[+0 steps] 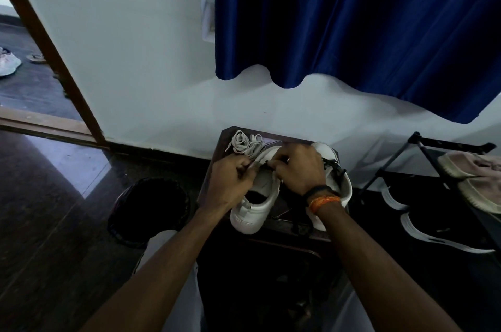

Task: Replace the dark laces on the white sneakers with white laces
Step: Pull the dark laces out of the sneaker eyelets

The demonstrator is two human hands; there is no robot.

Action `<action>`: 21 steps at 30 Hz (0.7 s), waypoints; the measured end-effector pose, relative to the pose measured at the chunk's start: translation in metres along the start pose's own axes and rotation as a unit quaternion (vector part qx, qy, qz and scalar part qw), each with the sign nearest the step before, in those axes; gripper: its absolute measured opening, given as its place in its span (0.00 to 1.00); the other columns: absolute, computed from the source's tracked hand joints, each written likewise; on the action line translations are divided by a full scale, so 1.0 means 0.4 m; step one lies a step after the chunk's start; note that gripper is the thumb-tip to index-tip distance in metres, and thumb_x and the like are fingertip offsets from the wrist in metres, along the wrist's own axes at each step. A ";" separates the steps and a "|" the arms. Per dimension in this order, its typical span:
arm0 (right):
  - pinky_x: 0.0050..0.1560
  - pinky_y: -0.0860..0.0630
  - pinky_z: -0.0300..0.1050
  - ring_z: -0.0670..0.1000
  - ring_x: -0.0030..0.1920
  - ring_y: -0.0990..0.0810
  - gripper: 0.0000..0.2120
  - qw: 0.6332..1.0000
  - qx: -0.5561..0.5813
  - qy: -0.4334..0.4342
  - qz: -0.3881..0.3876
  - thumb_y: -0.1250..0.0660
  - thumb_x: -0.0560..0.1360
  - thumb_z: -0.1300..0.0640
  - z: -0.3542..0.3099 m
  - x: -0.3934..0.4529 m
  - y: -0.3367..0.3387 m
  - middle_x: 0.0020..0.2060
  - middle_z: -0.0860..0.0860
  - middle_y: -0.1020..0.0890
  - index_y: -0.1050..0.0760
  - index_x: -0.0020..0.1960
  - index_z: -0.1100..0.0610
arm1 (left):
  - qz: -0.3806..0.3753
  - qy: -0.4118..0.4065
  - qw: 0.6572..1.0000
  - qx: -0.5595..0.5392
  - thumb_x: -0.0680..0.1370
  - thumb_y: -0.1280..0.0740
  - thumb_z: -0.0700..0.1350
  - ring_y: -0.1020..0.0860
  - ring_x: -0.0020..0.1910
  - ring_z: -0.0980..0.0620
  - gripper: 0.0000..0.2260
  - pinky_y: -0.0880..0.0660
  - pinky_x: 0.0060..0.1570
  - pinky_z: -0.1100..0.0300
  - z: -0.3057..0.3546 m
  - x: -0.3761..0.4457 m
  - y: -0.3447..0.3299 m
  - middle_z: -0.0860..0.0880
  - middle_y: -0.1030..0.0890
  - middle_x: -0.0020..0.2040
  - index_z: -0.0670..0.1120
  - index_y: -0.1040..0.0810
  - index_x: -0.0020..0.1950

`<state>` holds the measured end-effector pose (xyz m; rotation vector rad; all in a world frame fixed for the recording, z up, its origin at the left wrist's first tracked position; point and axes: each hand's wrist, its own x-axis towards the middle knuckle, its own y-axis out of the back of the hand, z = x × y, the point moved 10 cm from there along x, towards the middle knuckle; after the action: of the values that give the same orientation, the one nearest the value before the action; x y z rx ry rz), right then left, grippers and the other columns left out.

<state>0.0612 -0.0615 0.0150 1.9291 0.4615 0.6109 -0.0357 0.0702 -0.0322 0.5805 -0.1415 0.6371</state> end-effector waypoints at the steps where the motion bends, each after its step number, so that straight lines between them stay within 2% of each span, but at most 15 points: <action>1: 0.43 0.24 0.46 0.54 0.44 0.17 0.05 0.998 0.050 -0.034 0.016 0.27 0.70 0.51 0.030 -0.005 0.011 0.39 0.49 0.14 0.15 0.40 0.51 | 0.011 0.005 1.000 -0.014 0.77 0.26 0.45 0.21 0.33 0.54 0.10 0.28 0.33 0.64 -0.005 -0.004 0.003 0.51 0.20 0.31 0.44 0.19 0.36; 3: 0.44 0.22 0.45 0.51 0.40 0.17 0.04 0.972 0.197 -0.119 0.042 0.28 0.68 0.55 0.091 -0.017 0.028 0.36 0.47 0.14 0.14 0.38 0.50 | 0.026 0.019 0.999 -0.030 0.76 0.25 0.45 0.21 0.33 0.58 0.09 0.30 0.34 0.70 -0.017 -0.009 0.007 0.53 0.20 0.31 0.45 0.18 0.37; 5: 0.36 0.24 0.44 0.50 0.33 0.19 0.07 0.912 0.345 -0.214 0.056 0.32 0.68 0.58 0.148 -0.034 0.023 0.33 0.48 0.15 0.15 0.37 0.52 | 0.033 0.035 0.998 -0.042 0.74 0.24 0.44 0.21 0.33 0.61 0.06 0.29 0.36 0.71 -0.028 -0.014 0.006 0.55 0.19 0.32 0.47 0.16 0.38; 6: 0.31 0.26 0.43 0.49 0.29 0.21 0.08 0.891 0.381 -0.243 0.039 0.33 0.70 0.60 0.163 -0.038 0.008 0.33 0.50 0.16 0.16 0.37 0.54 | 0.038 0.041 0.997 -0.049 0.74 0.24 0.44 0.20 0.33 0.61 0.05 0.28 0.36 0.70 -0.032 -0.017 0.005 0.55 0.19 0.32 0.47 0.15 0.38; 7: 0.28 0.28 0.41 0.50 0.28 0.21 0.08 0.887 0.388 -0.250 0.002 0.34 0.72 0.63 0.160 -0.036 -0.007 0.32 0.52 0.17 0.17 0.38 0.55 | 0.043 0.046 0.996 -0.055 0.74 0.24 0.45 0.20 0.34 0.60 0.05 0.27 0.36 0.69 -0.034 -0.019 0.006 0.55 0.18 0.33 0.47 0.15 0.38; 9: 0.29 0.23 0.44 0.55 0.31 0.17 0.05 0.918 0.326 -0.215 -0.073 0.32 0.72 0.62 0.136 -0.020 -0.024 0.33 0.53 0.16 0.18 0.43 0.56 | 0.052 0.055 0.995 -0.063 0.74 0.23 0.46 0.19 0.34 0.59 0.05 0.25 0.37 0.65 -0.040 -0.022 0.005 0.54 0.18 0.33 0.48 0.14 0.39; 10: 0.36 0.20 0.47 0.57 0.37 0.16 0.07 0.942 0.266 -0.182 -0.091 0.31 0.71 0.60 0.121 -0.008 -0.021 0.38 0.53 0.14 0.17 0.48 0.55 | 0.055 0.061 0.994 -0.067 0.73 0.23 0.47 0.19 0.34 0.59 0.05 0.24 0.37 0.64 -0.042 -0.024 0.005 0.54 0.18 0.33 0.49 0.14 0.39; 11: 0.46 0.19 0.50 0.57 0.45 0.15 0.13 0.966 0.194 -0.141 -0.096 0.29 0.70 0.59 0.102 0.005 -0.012 0.45 0.52 0.14 0.18 0.54 0.54 | 0.058 0.066 0.994 -0.072 0.73 0.23 0.47 0.19 0.34 0.59 0.05 0.24 0.37 0.64 -0.044 -0.025 0.004 0.54 0.18 0.33 0.49 0.14 0.39; 13: 0.60 0.24 0.48 0.55 0.60 0.20 0.22 0.990 0.091 -0.033 -0.105 0.27 0.70 0.55 0.030 0.019 -0.005 0.59 0.51 0.17 0.20 0.64 0.52 | 0.067 0.067 0.993 -0.077 0.73 0.23 0.47 0.19 0.34 0.59 0.05 0.23 0.37 0.63 -0.043 -0.026 0.007 0.54 0.18 0.33 0.48 0.13 0.40; 14: 0.63 0.26 0.49 0.54 0.63 0.22 0.23 0.992 0.054 0.015 -0.116 0.27 0.71 0.52 -0.010 0.016 -0.013 0.62 0.51 0.19 0.20 0.66 0.51 | 0.069 0.064 0.993 -0.076 0.73 0.23 0.47 0.19 0.34 0.59 0.04 0.22 0.37 0.62 -0.041 -0.027 0.007 0.54 0.18 0.34 0.48 0.13 0.40; 17: 0.60 0.24 0.51 0.57 0.62 0.22 0.15 0.987 -0.046 0.071 -0.133 0.28 0.73 0.48 -0.058 0.013 -0.041 0.60 0.52 0.19 0.17 0.59 0.48 | 0.073 0.064 0.993 -0.073 0.73 0.22 0.47 0.18 0.35 0.58 0.04 0.21 0.38 0.59 -0.040 -0.028 0.008 0.53 0.18 0.35 0.48 0.12 0.41; 21: 0.56 0.23 0.51 0.61 0.58 0.21 0.09 0.982 -0.113 0.074 -0.133 0.28 0.74 0.51 -0.061 0.026 -0.044 0.55 0.56 0.18 0.16 0.52 0.52 | 0.087 0.065 0.992 -0.067 0.73 0.22 0.49 0.19 0.34 0.57 0.06 0.22 0.38 0.59 -0.036 -0.029 0.015 0.53 0.18 0.35 0.48 0.13 0.40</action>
<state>0.0540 -0.0312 0.0099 1.5817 0.7006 0.6059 -0.0494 0.0759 -0.0450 0.3992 -0.1124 0.8253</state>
